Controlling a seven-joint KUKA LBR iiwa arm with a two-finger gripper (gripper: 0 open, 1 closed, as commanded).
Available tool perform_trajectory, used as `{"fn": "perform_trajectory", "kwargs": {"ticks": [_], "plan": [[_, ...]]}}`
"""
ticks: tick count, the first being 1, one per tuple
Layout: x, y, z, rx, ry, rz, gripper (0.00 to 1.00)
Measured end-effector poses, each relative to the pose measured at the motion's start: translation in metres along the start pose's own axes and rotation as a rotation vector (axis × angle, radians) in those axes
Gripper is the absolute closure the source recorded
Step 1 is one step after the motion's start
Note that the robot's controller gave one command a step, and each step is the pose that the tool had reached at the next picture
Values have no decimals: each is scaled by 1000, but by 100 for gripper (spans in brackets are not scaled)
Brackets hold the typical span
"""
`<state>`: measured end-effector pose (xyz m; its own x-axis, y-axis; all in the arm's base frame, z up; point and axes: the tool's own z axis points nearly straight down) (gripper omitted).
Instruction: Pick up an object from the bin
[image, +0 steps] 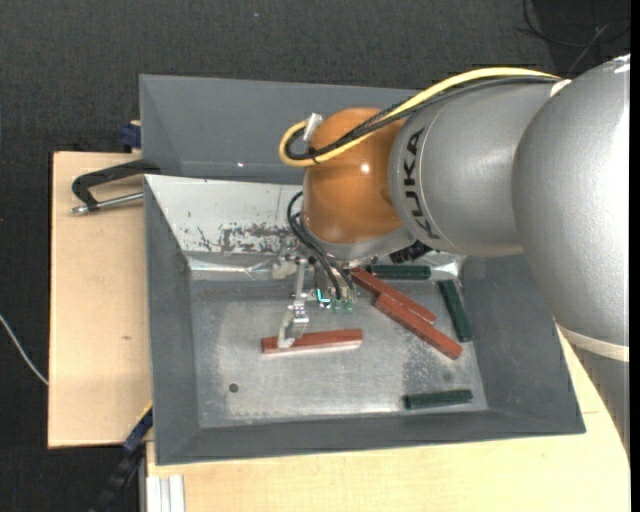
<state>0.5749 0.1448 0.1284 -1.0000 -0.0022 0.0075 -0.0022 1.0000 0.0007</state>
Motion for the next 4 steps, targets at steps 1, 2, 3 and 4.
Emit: {"fn": "perform_trajectory", "kwargs": {"ticks": [1, 2, 3, 4], "plan": [[-2, -1, -4, -1, -7, 1, 0], [37, -27, 51, -2, -9, -141, 100], [37, -27, 51, -2, -9, -141, 100], [32, -17, -134, -2, -23, -146, 100]]}}
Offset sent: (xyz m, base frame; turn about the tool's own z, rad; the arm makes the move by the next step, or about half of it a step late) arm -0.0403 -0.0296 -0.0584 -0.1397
